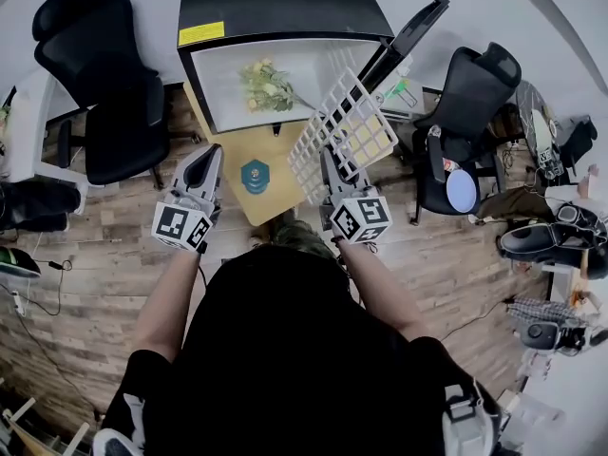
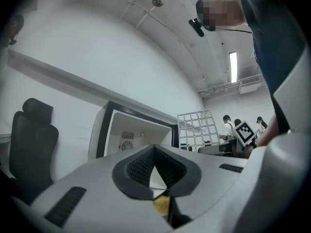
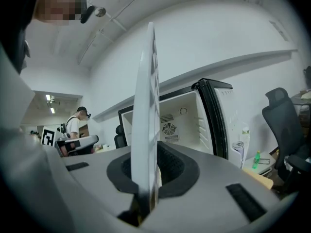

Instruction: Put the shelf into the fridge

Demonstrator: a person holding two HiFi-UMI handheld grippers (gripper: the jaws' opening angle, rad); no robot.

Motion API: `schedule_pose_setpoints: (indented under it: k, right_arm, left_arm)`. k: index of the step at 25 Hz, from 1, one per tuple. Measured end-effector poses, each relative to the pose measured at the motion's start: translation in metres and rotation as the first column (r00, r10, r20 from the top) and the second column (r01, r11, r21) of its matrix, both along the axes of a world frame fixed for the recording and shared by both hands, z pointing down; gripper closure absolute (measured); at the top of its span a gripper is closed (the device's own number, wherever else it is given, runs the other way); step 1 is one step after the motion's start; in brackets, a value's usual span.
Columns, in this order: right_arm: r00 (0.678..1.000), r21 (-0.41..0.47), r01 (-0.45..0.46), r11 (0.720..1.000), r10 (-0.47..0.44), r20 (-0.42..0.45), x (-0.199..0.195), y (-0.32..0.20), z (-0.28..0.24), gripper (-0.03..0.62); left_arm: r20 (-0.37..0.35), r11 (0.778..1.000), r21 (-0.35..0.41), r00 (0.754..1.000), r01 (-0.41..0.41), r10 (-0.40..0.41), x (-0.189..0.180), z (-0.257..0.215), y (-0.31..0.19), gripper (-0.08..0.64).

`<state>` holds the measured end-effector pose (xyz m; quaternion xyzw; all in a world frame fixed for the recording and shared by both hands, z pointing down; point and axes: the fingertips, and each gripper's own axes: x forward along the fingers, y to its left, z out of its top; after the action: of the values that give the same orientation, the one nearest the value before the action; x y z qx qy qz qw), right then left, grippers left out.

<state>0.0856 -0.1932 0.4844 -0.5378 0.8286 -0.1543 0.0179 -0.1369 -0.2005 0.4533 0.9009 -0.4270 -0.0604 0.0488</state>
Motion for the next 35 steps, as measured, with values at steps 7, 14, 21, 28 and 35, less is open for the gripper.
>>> schedule_pose_setpoints:
  k: [7, 14, 21, 28, 35]
  right_arm:
    - [0.943, -0.062, -0.05, 0.997, 0.068, 0.327, 0.001, -0.033, -0.014, 0.551]
    - [0.778, -0.164, -0.095, 0.982, 0.175, 0.603, 0.003, -0.052, -0.01, 0.551]
    - [0.576, -0.259, -0.092, 0.961, 0.264, 0.774, -0.002, -0.064, 0.001, 0.551]
    - [0.418, -0.306, -0.079, 0.949, 0.31, 0.854, -0.005, -0.074, 0.012, 0.551]
    - [0.296, -0.303, -0.067, 0.951, 0.309, 0.904, -0.016, -0.086, 0.014, 0.551]
  left_arm:
    - [0.003, 0.999, -0.028, 0.999, 0.035, -0.035, -0.006, 0.005, -0.007, 0.541]
    - [0.015, 0.997, -0.056, 0.999, 0.052, -0.051, -0.013, 0.013, 0.002, 0.541]
    - [0.018, 0.994, -0.08, 0.998, 0.068, -0.067, -0.023, 0.023, 0.003, 0.541]
    - [0.014, 0.993, -0.079, 0.996, 0.085, -0.084, -0.027, 0.021, 0.0, 0.541]
    - [0.02, 0.991, -0.097, 0.996, 0.094, -0.093, -0.035, 0.029, -0.002, 0.541]
